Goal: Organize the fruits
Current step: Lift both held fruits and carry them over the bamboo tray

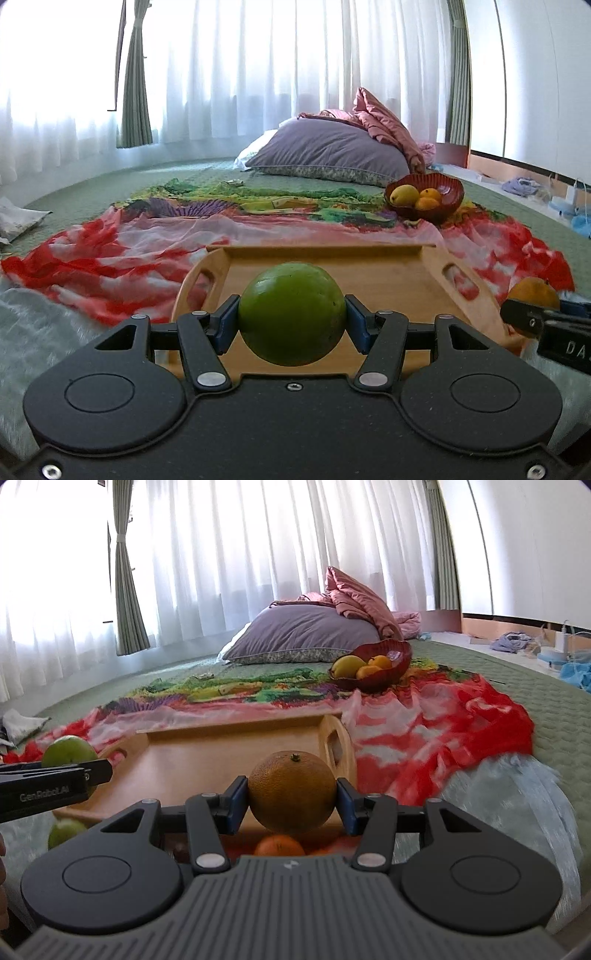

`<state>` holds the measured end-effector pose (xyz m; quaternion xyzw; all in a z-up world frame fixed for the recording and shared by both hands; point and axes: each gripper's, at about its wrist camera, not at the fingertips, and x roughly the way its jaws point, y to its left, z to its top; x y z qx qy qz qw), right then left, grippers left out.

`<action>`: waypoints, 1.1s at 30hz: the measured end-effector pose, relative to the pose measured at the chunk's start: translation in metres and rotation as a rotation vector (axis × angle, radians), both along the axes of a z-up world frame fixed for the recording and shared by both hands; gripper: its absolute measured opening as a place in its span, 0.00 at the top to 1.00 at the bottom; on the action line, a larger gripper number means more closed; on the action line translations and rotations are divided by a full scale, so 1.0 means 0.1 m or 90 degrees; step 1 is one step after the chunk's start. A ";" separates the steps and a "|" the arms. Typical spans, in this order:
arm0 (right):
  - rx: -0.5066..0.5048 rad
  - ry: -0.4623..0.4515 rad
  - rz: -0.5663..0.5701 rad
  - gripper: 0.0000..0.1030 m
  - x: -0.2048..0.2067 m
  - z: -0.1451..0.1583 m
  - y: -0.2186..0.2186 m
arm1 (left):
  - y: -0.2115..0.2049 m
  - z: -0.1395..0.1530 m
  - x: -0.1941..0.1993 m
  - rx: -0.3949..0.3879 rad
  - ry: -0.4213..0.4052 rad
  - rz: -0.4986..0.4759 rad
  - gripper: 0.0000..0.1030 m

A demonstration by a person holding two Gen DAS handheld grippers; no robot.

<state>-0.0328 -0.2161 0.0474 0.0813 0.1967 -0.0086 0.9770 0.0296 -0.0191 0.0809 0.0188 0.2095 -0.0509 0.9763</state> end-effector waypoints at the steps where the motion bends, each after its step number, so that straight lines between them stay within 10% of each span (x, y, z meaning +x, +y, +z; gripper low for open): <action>1: 0.003 0.001 0.004 0.48 0.06 0.04 -0.02 | 0.03 0.03 0.08 -0.004 0.005 -0.004 0.45; 19: 0.006 0.126 0.067 0.48 1.69 0.20 -0.09 | 0.24 -0.04 1.69 -0.034 0.133 -0.033 0.45; 33: 0.015 0.222 0.063 0.48 2.32 -0.18 0.02 | 0.11 -0.35 2.06 0.003 0.177 -0.027 0.45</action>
